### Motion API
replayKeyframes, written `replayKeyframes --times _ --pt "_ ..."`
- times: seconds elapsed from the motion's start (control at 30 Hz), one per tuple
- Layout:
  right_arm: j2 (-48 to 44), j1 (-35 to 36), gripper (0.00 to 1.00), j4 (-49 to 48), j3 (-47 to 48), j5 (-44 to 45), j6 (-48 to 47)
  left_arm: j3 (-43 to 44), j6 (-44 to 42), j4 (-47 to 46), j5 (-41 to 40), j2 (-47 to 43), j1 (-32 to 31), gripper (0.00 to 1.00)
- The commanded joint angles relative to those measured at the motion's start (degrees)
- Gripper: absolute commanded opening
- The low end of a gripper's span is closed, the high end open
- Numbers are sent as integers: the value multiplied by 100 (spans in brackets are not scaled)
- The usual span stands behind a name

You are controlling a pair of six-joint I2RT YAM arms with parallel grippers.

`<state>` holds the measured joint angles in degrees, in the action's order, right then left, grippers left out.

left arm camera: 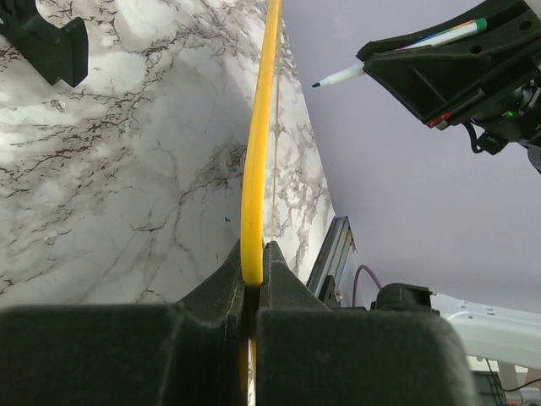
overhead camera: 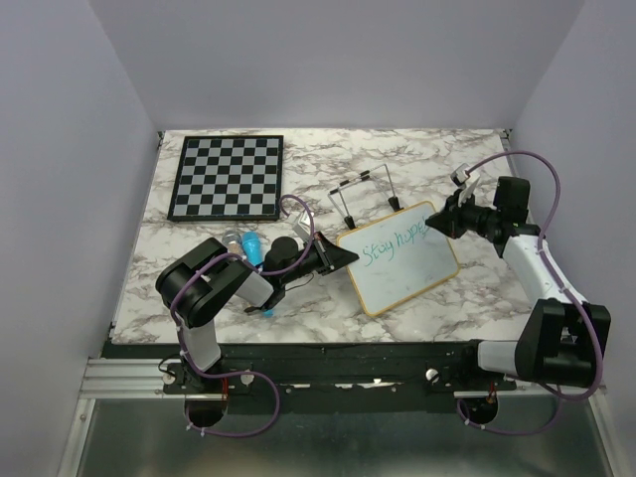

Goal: Write a sentence on the whiteboard

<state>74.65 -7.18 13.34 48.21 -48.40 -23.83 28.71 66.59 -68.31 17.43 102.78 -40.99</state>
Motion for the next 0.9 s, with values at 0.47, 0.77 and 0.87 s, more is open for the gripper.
replayKeyframes --times 0.47,0.77,0.87 --pt "471 -82 1 -314 444 -3 247 -41 -190 -446 120 -13 -14 0" --pt "779 -82 0 -736 603 532 511 -41 -225 -393 129 -57 -14 0" --pt "735 -82 0 -894 532 752 573 -41 -234 -393 129 -48 -5 0"
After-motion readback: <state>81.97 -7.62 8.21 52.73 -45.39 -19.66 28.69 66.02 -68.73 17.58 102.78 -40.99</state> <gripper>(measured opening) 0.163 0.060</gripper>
